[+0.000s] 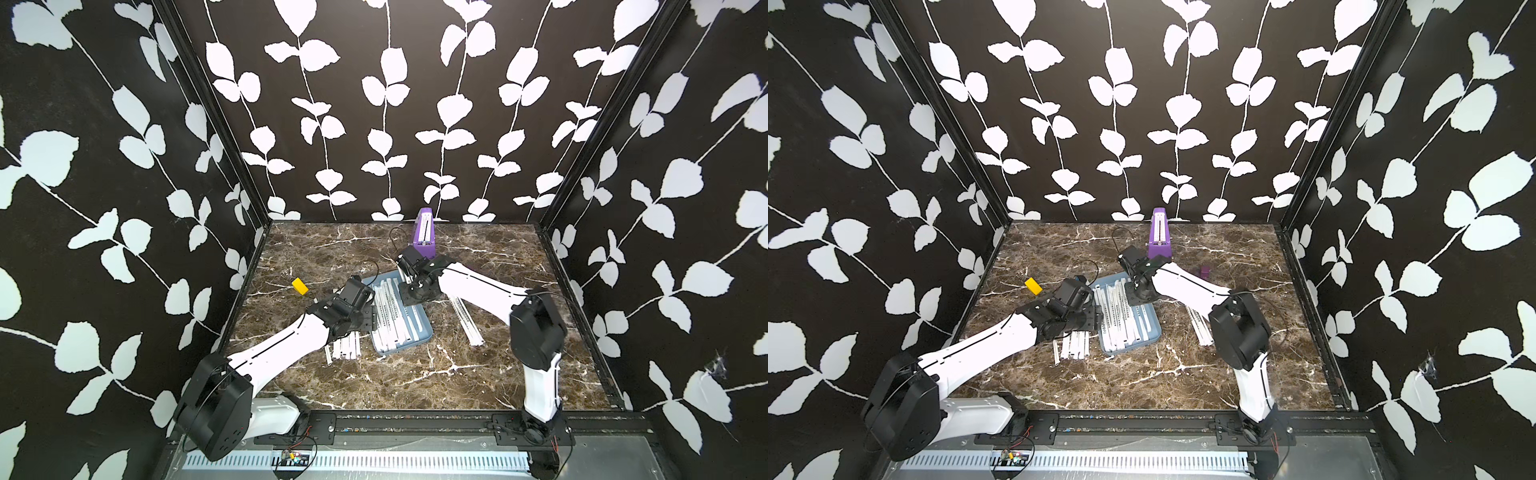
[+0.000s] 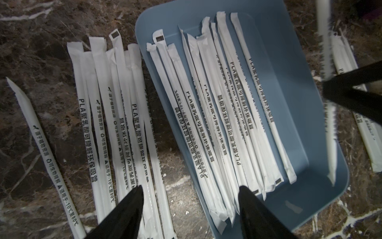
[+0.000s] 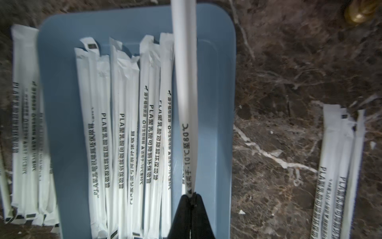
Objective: Put the straws into the storage box
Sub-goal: Pick up the straw from the center of the board, then place the straw in the storage box.
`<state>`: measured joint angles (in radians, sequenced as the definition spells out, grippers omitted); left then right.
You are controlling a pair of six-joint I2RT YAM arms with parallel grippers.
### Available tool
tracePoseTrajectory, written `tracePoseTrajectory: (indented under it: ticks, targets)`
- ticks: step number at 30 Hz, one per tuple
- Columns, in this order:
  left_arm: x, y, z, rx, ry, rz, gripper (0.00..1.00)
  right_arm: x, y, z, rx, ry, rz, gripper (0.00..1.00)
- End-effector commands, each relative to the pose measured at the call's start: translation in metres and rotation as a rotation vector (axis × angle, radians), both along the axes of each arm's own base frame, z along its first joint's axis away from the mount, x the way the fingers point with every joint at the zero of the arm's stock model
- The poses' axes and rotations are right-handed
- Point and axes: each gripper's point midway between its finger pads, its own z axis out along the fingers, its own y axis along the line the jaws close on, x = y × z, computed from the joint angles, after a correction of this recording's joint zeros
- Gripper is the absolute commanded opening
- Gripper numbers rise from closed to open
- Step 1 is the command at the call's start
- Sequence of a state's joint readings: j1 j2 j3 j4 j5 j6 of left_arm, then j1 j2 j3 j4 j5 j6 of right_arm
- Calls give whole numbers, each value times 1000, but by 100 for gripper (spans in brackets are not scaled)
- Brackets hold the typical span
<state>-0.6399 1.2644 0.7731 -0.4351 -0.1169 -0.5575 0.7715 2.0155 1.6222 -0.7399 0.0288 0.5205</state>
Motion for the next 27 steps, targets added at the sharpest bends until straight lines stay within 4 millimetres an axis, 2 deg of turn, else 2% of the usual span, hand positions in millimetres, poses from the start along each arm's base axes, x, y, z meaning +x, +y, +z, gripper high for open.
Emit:
tracePoseTrajectory:
  ticks: [1, 6, 13, 20, 27]
  targets:
    - [-3, 6, 0, -16, -3, 26, 74, 2, 2, -15, -13, 34, -26, 5]
    - [-4, 6, -6, -16, 24, 35, 74, -1, 2, -36, -21, 73, -38, 6]
    - [-3, 5, -10, -13, 37, 33, 74, 0, 6, -50, -23, 104, -50, 6]
    - [-4, 6, -11, -11, 40, 33, 74, 4, 8, -58, -28, 113, -66, 7]
    - [-3, 6, -12, -11, 42, 33, 74, 5, 10, -55, -21, 112, -66, 11]
